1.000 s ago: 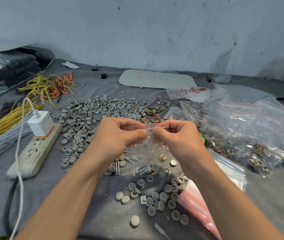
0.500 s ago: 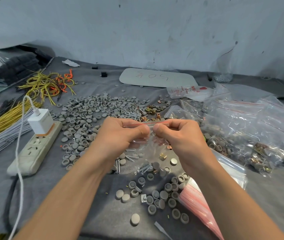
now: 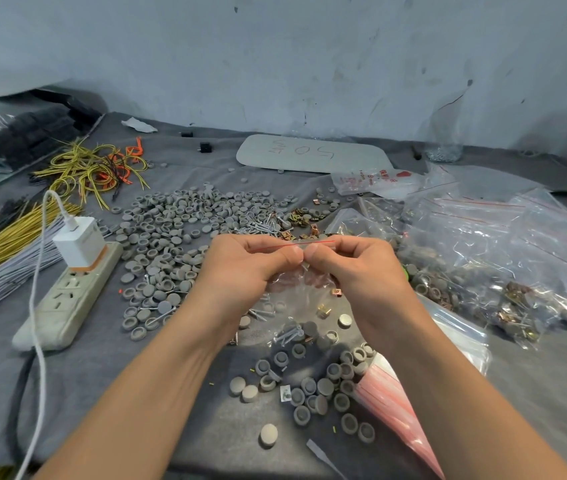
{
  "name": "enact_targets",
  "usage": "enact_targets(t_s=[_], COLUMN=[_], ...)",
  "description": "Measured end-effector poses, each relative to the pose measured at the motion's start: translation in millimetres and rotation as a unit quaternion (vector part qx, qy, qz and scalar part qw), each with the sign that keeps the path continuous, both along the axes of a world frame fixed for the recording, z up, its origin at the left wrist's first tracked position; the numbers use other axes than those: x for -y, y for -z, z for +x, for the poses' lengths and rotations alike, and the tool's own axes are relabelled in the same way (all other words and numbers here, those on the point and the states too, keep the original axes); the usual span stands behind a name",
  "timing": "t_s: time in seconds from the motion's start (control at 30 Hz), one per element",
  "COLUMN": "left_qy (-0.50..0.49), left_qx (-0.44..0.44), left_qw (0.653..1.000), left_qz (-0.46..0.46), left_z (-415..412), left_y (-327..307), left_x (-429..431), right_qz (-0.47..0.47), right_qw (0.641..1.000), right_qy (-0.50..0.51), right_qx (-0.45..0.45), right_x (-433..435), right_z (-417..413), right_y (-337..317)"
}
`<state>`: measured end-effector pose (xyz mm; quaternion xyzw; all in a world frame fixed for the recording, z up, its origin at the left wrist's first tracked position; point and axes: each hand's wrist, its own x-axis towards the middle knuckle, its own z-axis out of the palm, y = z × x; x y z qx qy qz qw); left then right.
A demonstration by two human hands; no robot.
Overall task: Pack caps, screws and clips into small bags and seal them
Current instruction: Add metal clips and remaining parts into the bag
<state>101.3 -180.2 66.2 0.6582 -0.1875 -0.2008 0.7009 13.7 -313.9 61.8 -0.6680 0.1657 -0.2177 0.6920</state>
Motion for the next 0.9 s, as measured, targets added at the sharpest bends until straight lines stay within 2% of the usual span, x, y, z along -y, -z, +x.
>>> enact_targets(t_s=[0.2,0.43,0.67,0.73,0.77,0.83,0.87,0.9], left_qy=[-0.038,-0.031,-0.069,-0.074,-0.083,-0.111,-0.125,-0.133], left_qx=[0.002,-0.008,0.01,0.004,0.0,0.002,0.011,0.021], left_qw=[0.999,0.999,0.997,0.997,0.997,0.993,0.991,0.989], left_qz=[0.033,0.005,0.016,0.006,-0.006,-0.034,-0.046,-0.058], left_z=[7.5,15.3,14.7,13.8,13.6,14.3,13.9,13.1], left_y=[1.9,-0.1,4.9,5.6,5.3,3.8,2.4,1.0], left_x=[-5.1,-11.6,-5.7,-4.4,-4.8,-6.5,-6.9,-6.6], right_qz=[0.062,0.099,0.095,0.045,-0.029,-0.233,-0.302,-0.322], right_qw=[0.998,0.995,0.994,0.995,0.989,0.94,0.92,0.923], right_qy=[0.025,0.029,0.053,0.087,0.132,0.222,0.222,0.179], right_qx=[-0.011,0.009,-0.005,-0.031,-0.061,-0.114,-0.116,-0.113], right_x=[6.7,10.7,12.4,13.8,14.9,11.6,5.9,-2.3], right_z=[-2.1,-4.8,-2.3,-2.8,-3.5,-6.2,-7.7,-9.2], right_y=[-4.0,-8.7,-5.3,-3.4,-0.1,3.4,2.6,1.8])
